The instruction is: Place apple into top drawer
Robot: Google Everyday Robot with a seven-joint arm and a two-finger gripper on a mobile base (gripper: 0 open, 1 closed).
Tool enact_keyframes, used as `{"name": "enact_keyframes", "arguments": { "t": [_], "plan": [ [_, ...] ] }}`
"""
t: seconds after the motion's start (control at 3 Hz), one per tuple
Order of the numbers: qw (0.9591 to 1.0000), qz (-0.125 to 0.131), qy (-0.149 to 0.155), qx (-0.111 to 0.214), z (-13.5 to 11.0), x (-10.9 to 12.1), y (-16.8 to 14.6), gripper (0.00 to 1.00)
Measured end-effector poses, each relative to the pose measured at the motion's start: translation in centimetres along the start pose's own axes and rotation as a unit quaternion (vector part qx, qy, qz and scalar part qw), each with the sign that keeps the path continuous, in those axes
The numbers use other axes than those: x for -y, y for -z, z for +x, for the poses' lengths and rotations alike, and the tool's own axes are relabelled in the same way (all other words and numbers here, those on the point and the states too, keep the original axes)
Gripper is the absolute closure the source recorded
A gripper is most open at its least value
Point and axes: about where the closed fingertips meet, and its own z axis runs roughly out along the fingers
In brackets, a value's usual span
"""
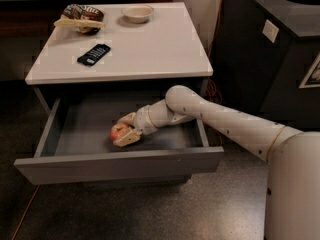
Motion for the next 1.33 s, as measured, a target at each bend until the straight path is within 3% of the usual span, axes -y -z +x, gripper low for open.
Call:
{"name": "enact_keyframes", "arguments": {
  "t": [0.67,1.0,1.33],
  "plan": [
    [1.0000,0.002,0.001,0.005,0.0,0.9,-0.3,0.59],
    [1.0000,0.006,0.005,0.002,-1.6,1.2,1.1,0.28],
    [1.0000,0.007,0.006,0.002,-2.7,1.2,2.3,0.05]
  ]
}}
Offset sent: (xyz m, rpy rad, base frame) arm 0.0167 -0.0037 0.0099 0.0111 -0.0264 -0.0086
